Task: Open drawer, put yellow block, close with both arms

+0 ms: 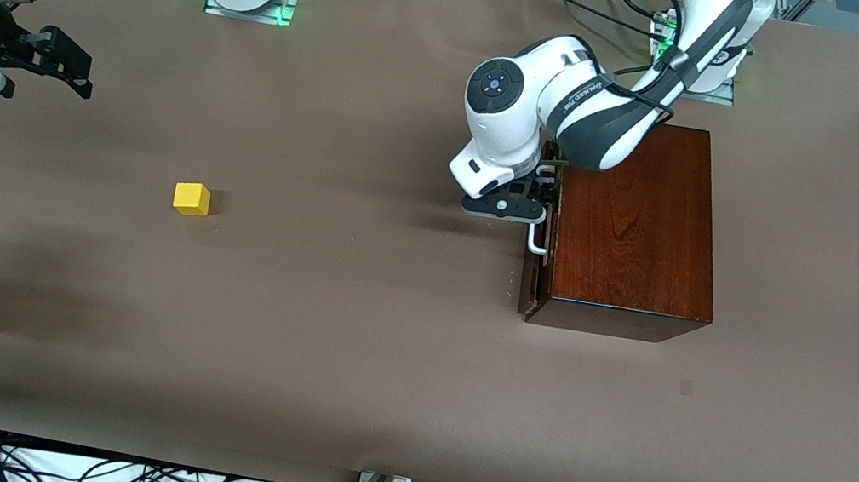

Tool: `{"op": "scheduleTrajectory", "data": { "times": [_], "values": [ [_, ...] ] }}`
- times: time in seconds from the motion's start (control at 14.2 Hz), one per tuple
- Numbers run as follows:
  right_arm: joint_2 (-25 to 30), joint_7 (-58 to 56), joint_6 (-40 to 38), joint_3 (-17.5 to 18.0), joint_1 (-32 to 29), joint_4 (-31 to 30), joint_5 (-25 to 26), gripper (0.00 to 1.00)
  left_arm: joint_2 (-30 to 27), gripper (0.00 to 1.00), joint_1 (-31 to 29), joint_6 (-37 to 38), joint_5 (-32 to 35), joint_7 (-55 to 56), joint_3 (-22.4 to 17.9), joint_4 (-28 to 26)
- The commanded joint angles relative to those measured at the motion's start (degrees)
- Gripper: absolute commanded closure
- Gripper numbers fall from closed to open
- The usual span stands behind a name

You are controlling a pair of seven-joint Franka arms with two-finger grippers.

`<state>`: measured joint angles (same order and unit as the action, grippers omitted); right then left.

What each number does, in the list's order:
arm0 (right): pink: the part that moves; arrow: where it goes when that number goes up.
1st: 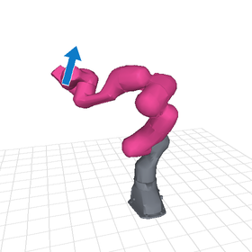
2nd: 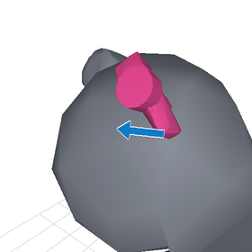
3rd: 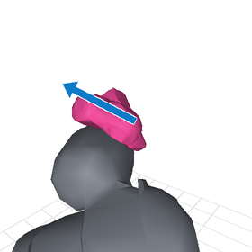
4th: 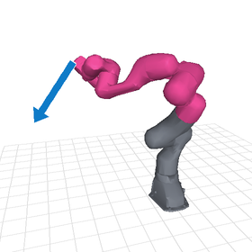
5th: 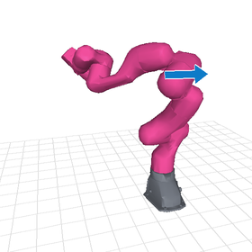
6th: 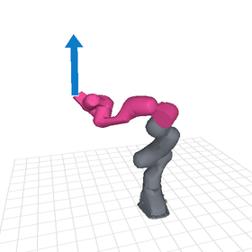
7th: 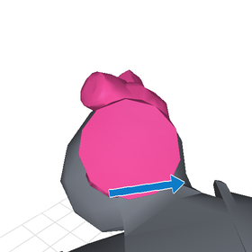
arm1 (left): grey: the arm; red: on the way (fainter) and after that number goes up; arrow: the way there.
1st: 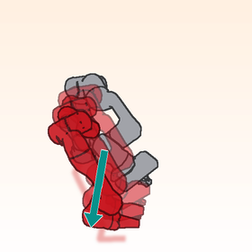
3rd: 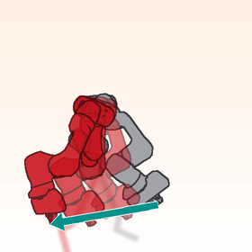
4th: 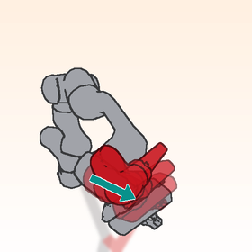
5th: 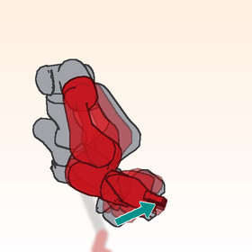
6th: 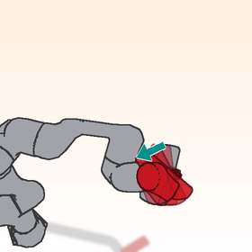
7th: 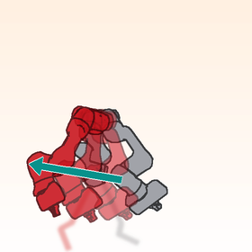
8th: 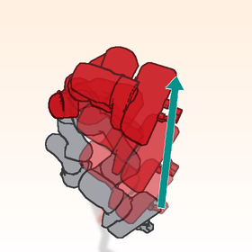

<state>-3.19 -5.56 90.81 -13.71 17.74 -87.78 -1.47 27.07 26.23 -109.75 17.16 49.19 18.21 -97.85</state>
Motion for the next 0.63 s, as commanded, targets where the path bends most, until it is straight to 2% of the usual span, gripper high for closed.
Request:
{"op": "scheduleTrajectory", "data": {
  "times": [0.0,0.56],
  "values": [
    [-0.4,0.5,-1.2,0.3,-0.3,1.4,0.0,0.00,0.6,0.00,0.4,-0.7,1.8,1.2,-0.1,-0.3],
    [-0.4,0.0,-1.1,0.2,-0.3,1.4,0.0,0.00,2.5,0.00,1.1,-6.4,2.4,1.8,0.0,-0.2]
  ]
}}
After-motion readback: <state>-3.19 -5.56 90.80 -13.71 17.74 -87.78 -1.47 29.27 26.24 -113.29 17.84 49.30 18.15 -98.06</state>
